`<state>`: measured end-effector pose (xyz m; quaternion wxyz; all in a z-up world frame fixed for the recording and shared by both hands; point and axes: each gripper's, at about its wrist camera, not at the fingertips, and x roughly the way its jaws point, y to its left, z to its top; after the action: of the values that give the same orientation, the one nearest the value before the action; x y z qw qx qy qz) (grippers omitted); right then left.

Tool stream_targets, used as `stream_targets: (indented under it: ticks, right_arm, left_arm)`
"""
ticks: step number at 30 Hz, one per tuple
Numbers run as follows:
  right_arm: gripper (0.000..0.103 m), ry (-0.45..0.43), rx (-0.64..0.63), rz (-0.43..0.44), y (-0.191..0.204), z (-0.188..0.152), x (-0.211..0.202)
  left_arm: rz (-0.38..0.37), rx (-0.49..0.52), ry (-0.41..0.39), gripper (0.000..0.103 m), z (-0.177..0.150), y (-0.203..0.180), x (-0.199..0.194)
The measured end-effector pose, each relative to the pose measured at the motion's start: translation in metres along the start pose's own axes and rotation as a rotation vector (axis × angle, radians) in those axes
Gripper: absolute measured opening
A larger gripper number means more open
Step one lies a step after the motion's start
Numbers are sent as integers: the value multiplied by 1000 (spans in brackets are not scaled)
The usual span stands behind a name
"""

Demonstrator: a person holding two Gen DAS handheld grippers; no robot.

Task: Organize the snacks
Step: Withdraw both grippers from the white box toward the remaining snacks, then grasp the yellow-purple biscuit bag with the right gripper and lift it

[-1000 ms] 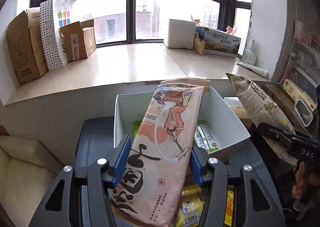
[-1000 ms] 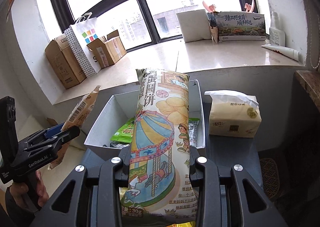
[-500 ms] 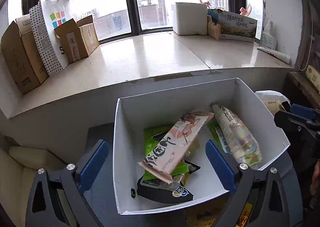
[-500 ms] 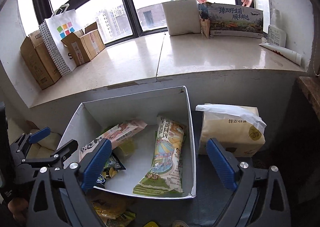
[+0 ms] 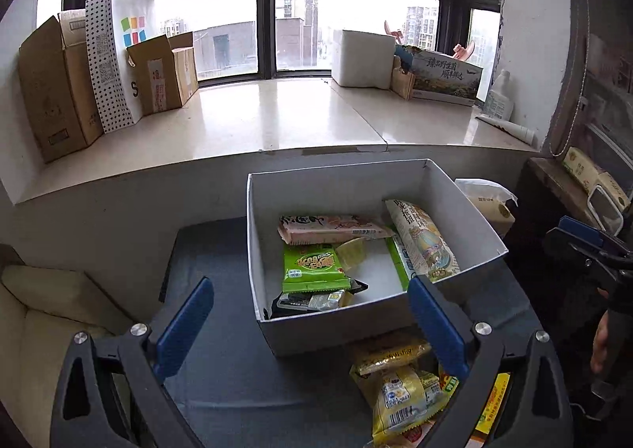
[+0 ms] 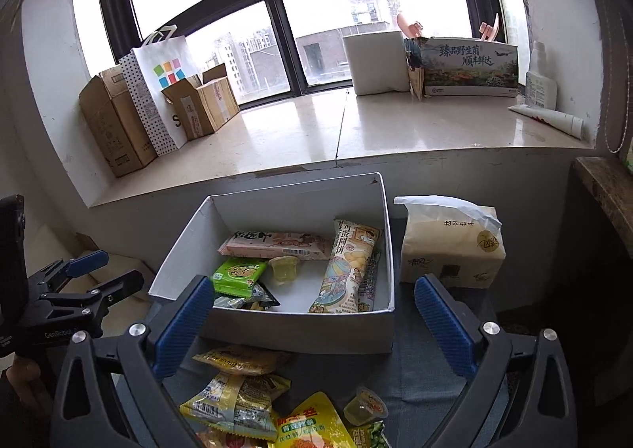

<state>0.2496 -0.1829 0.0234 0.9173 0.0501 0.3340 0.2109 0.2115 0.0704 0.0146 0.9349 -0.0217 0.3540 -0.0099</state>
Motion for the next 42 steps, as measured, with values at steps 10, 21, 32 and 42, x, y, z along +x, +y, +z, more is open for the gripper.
stream_targets:
  ticks: [10,21,32,42]
  right_arm:
    - [103,-69,-110,31,20,-96,-82]
    - [103,29,-88,18,33,-164,-68]
    - [103,155,-122,14,67,-122,15]
    - [103,289,-113,-84,93,-92,107]
  left_arm:
    - [-72,-14,-21,103,-104,-16,-77]
    - [-72,-41,68,103,-168,-24,-86]
    - [-72,-107,54,103,-171,-1,-91]
    - [-87,-159,50,103,-178,16,-93]
